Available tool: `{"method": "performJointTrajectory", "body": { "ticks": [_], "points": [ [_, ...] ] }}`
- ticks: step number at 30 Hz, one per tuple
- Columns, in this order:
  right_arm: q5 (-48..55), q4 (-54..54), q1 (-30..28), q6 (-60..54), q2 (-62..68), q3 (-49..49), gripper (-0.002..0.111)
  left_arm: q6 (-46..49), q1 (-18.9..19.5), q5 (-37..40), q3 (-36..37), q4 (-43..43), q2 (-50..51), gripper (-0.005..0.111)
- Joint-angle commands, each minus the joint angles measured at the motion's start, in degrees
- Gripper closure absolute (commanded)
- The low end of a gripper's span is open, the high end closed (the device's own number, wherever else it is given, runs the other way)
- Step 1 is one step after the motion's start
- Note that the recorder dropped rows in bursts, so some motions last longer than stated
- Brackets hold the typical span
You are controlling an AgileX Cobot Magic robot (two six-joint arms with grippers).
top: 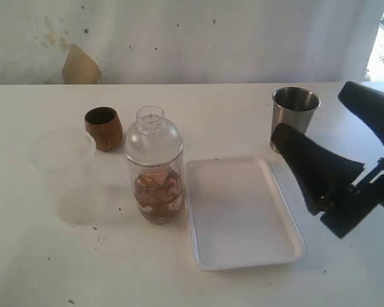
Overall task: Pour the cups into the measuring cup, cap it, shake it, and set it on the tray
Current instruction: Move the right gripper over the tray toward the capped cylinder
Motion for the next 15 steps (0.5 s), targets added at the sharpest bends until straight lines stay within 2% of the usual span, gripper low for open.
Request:
{"method": "performJointTrajectory", "body": {
  "ticks": [1, 11, 15],
  "points": [
    [4.22, -0.4, -0.11, -3.15, 2.59, -0.22, 0.003, -0.17, 0.04, -0.67, 0.26, 0.16, -0.32, 0.107],
    [4.22, -2.93, -0.11, -4.93, 15.36, -1.69, 0.003, -0.17, 0.04, -0.67, 0.26, 0.16, -0.32, 0.107],
    [-1.83, -4.16, -0.11, -5.23, 23.51, -4.13, 0.003, -0.17, 0.04, -0.67, 0.26, 0.16, -0.32, 0.107]
  ]
}}
